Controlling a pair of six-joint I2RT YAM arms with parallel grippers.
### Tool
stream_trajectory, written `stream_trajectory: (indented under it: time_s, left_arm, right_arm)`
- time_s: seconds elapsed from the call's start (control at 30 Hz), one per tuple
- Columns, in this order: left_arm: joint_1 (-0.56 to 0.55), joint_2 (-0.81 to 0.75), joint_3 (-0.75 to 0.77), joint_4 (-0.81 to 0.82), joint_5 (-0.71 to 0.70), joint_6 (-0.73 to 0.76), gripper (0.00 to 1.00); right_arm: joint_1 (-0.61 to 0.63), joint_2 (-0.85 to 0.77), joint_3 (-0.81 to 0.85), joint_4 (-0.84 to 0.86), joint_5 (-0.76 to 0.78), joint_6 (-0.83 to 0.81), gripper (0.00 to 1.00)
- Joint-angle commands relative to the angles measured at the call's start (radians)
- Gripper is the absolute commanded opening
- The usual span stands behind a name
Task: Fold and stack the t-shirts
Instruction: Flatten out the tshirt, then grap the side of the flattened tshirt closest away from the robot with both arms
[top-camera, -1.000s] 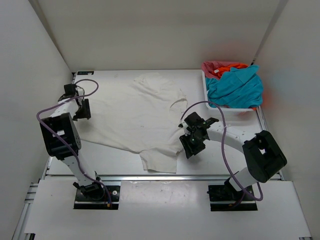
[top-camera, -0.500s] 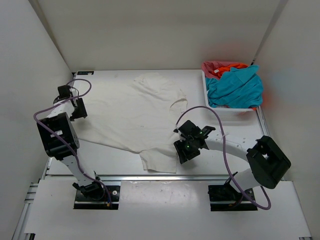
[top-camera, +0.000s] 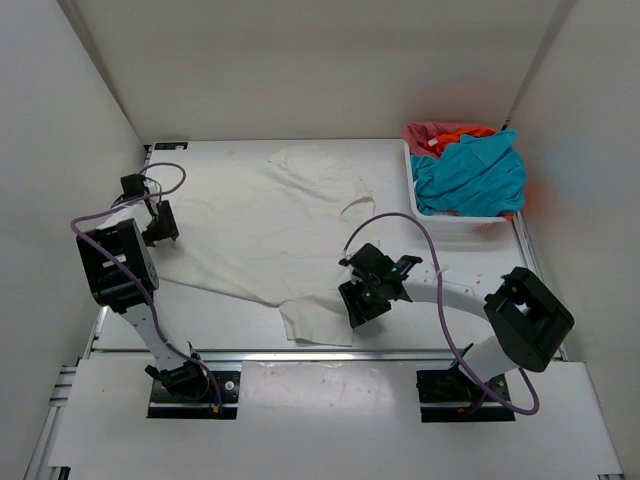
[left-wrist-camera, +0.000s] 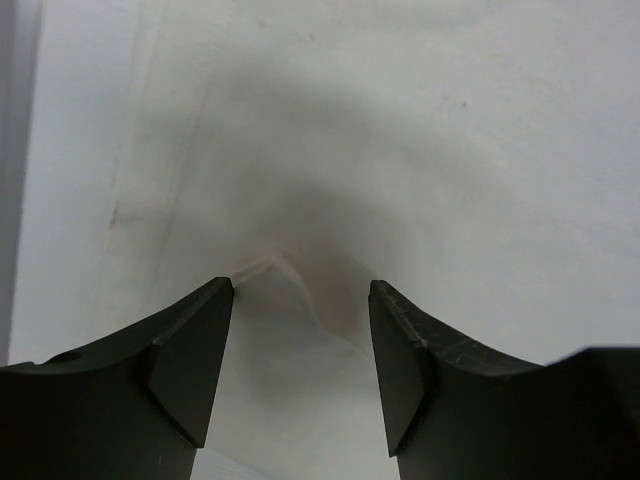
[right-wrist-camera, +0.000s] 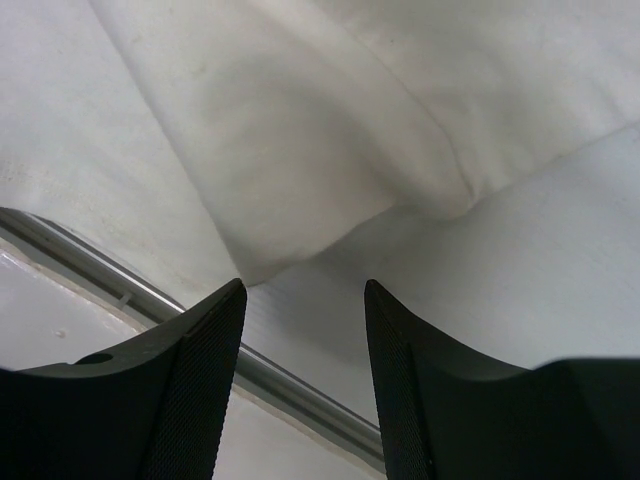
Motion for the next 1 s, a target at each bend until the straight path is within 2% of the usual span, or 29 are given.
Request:
stream_trajectory:
  time_s: [0.0,0.2,0.27,0.33,0.4,0.5,0.53,0.6,0.67,0.73,0.87,0.97]
  left_arm:
    - [0.002,0.025,0.008,-0.017,0.016,-0.004,0.68]
    - [0.002,0.016,-0.056,0.020,-0.006,0.024,0.64]
    - [-0.001,0.013,-0.050,0.024,0.005,0.024,0.52]
    - [0.002,0.007,-0.059,0.021,0.028,0.027,0.40]
    - [0.001,-0.001,-0.063,0.020,0.026,0.029,0.24]
    - [0.001,-0.028,-0.079,0.017,0.019,0.041,0.14]
    - [0.001,-0.031,-0.081,0.014,0.023,0.045,0.13]
    - [-0.001,-0.051,-0.083,0.008,0.016,0.055,0.05]
    - [0.004,-0.065,-0.087,0.006,0.016,0.062,0.01]
    - [0.002,-0.076,-0.093,-0.006,0.017,0.067,0.00]
    - [0.008,-0.102,-0.109,-0.028,0.032,0.064,0.00]
    - [0.008,-0.106,-0.115,-0.031,0.031,0.065,0.00]
  right_arm:
    - [0.017,0.033,0.008,0.010,0.016,0.023,0.57]
    - [0.055,0.052,0.013,0.018,0.039,0.018,0.56]
    - [0.066,0.062,0.019,0.019,0.045,0.020,0.54]
    - [0.067,0.074,0.028,0.024,0.050,0.014,0.46]
    - [0.063,0.094,0.036,0.028,0.050,0.002,0.19]
    - [0.052,0.099,0.036,0.044,0.039,-0.015,0.01]
    - [0.053,0.096,0.037,0.039,0.032,-0.020,0.00]
    - [0.044,0.094,0.034,0.042,0.016,-0.031,0.02]
    - [0.034,0.085,0.045,0.036,-0.002,-0.063,0.08]
    - [0.023,0.066,0.053,0.012,-0.045,-0.103,0.22]
    - [0.073,-0.007,0.068,-0.030,0.086,-0.227,0.30]
    - [0.093,-0.104,0.057,0.004,0.081,-0.360,0.36]
